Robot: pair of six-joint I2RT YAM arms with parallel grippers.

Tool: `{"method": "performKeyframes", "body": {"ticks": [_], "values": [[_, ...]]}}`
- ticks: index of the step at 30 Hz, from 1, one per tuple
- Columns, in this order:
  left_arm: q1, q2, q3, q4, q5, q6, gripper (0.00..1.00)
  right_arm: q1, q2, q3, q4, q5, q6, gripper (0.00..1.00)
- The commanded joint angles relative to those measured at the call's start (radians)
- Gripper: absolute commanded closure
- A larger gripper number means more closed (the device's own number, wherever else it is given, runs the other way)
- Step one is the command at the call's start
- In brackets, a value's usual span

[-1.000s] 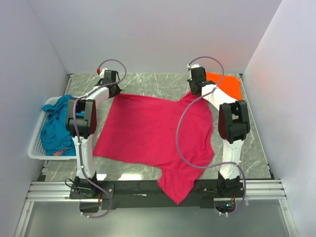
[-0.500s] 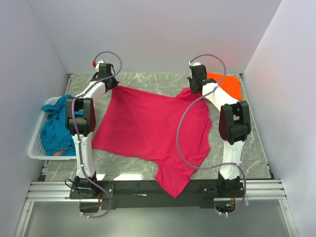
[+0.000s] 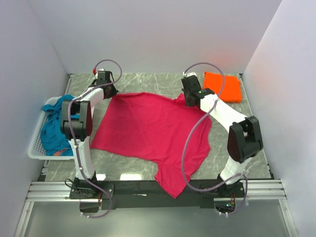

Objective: Fold and stack the t-shirts
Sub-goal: Fold the tshirt

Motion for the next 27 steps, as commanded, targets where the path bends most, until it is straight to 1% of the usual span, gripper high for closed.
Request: {"method": "performKeyframes", "body": {"ticks": [1,7,12,16,20,22,27], "values": [[-0.002,-0.111,-0.036,0.044,-0.014,0.020,1.00,0.023,-0.097,-0.052,-0.076,0.091,0.078,1.00],[-0.002,-0.185,-0.125,0.075,0.004,0.004,1.00,0.059,-0.224,-0.133,-0.141,0.116,0.115,1.00],[-0.001,-0.231,-0.168,0.046,-0.030,-0.031,1.00,0.095,-0.294,-0.167,-0.204,0.110,0.158,1.00],[0.002,-0.269,-0.211,0.000,-0.079,-0.062,1.00,0.141,-0.318,-0.193,-0.253,0.110,0.256,1.00],[0.010,-0.311,-0.253,-0.006,-0.076,-0.077,1.00,0.210,-0.312,-0.230,-0.329,0.166,0.365,1.00],[0.012,-0.318,-0.254,-0.038,-0.100,-0.089,1.00,0.240,-0.310,-0.250,-0.351,0.180,0.429,1.00],[0.022,-0.317,-0.271,-0.087,-0.140,-0.128,0.99,0.288,-0.338,-0.314,-0.345,0.180,0.473,1.00]]}}
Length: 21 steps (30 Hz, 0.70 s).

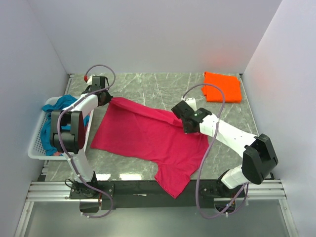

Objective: Fold and stack the t-shirts
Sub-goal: Fold the tshirt

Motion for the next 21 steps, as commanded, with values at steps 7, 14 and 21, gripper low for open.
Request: {"method": "performKeyframes", "body": {"ticks": [7,14,21], "values": [[0.045,0.000,-0.002,-0.044,-0.014,-0.047,0.99,0.048,-0.100,-0.132,0.041,-0.007,-0.010,1.00],[0.045,0.005,-0.022,-0.061,-0.002,-0.050,0.99,0.063,-0.069,-0.175,0.095,-0.115,-0.033,1.00],[0.045,0.000,-0.021,-0.120,-0.017,-0.071,0.85,0.088,-0.054,-0.204,0.089,-0.253,0.031,0.86]]}}
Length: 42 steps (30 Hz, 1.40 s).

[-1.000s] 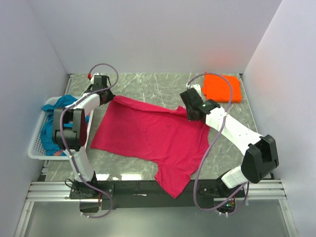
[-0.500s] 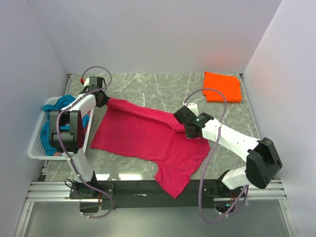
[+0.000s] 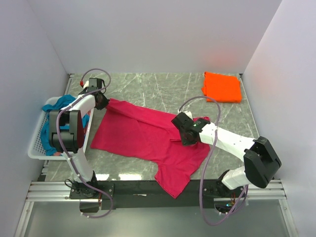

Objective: Fold and stack the t-shirts
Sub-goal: Fold the tshirt

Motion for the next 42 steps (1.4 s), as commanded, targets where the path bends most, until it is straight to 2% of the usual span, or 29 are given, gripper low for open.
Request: {"method": "performKeyframes", "body": {"ticks": [1,3,4,6,7,9,12,13,16,18,21,25,33,39,42], "values": [[0.000,-0.018,-0.006,-0.033,-0.018,-0.031,0.78,0.024,-0.008,-0.014,0.009,-0.086,0.040,0.81],[-0.001,-0.032,-0.009,-0.044,-0.022,-0.043,0.72,0.026,-0.039,-0.032,0.018,-0.134,0.034,0.74],[-0.002,-0.045,-0.006,-0.062,-0.036,-0.063,0.66,0.024,-0.060,-0.037,0.026,-0.138,0.033,0.63],[-0.002,-0.067,-0.001,-0.067,-0.039,-0.069,0.57,0.024,-0.074,-0.037,0.040,-0.136,0.019,0.58],[-0.002,-0.073,0.000,-0.070,-0.029,-0.071,0.49,0.024,-0.080,-0.029,0.035,-0.125,0.018,0.52],[-0.006,-0.087,0.011,-0.074,-0.027,-0.072,0.47,0.023,-0.091,-0.005,0.021,-0.109,0.016,0.47],[-0.021,-0.112,0.032,-0.076,-0.012,-0.068,0.34,0.006,-0.120,0.015,0.024,-0.100,0.013,0.32],[-0.034,-0.118,0.037,-0.071,-0.002,-0.062,0.28,-0.006,-0.134,0.022,0.027,-0.093,0.014,0.23],[-0.075,-0.107,0.064,-0.055,0.021,-0.043,0.20,-0.097,-0.145,0.051,0.046,-0.102,0.037,0.21],[-0.100,-0.077,0.090,-0.038,0.048,-0.033,0.16,-0.195,-0.145,0.060,0.098,-0.177,0.059,0.20],[-0.109,-0.027,0.130,-0.012,0.097,-0.016,0.08,-0.270,-0.117,0.066,0.196,-0.282,0.064,0.19],[-0.112,0.080,0.196,-0.021,0.119,0.000,0.02,-0.344,0.021,0.130,0.227,-0.292,0.060,0.18],[-0.094,0.215,0.244,-0.005,0.143,0.023,0.01,-0.497,0.225,0.131,0.260,-0.333,0.076,0.19],[-0.017,0.218,0.141,0.079,0.238,-0.006,0.01,-0.582,0.348,0.130,0.305,-0.384,0.053,0.19],[0.000,0.206,0.097,0.085,0.228,-0.011,0.01,-0.602,0.389,0.161,0.281,-0.376,0.047,0.19]]}}
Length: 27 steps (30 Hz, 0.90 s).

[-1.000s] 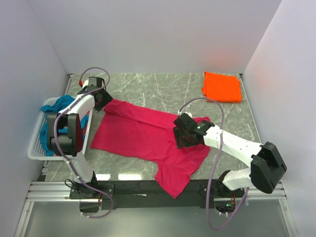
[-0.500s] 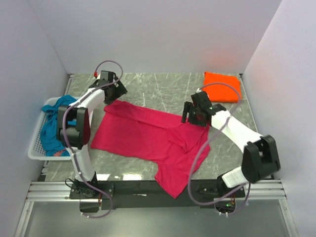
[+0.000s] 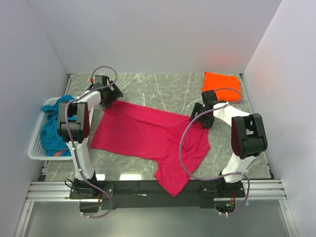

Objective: Fold and stack the t-shirts
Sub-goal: Fold the tshirt

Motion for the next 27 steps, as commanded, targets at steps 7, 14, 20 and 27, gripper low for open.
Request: {"method": "performKeyframes", "body": {"ticks": [7,14,20,27], "values": [[0.034,-0.040,-0.103,-0.031,-0.055,-0.019,0.01,-0.093,0.093,0.069,-0.063,0.039,-0.002,0.19],[0.034,-0.073,-0.105,-0.039,-0.085,-0.052,0.01,-0.072,0.129,0.184,-0.051,-0.040,-0.103,0.19],[0.039,-0.033,-0.024,-0.081,-0.154,-0.103,0.01,-0.055,0.291,0.458,-0.138,-0.003,-0.158,0.19],[0.042,0.082,0.183,-0.146,-0.206,-0.128,0.00,-0.053,0.562,0.898,-0.293,0.092,-0.237,0.19]]}}
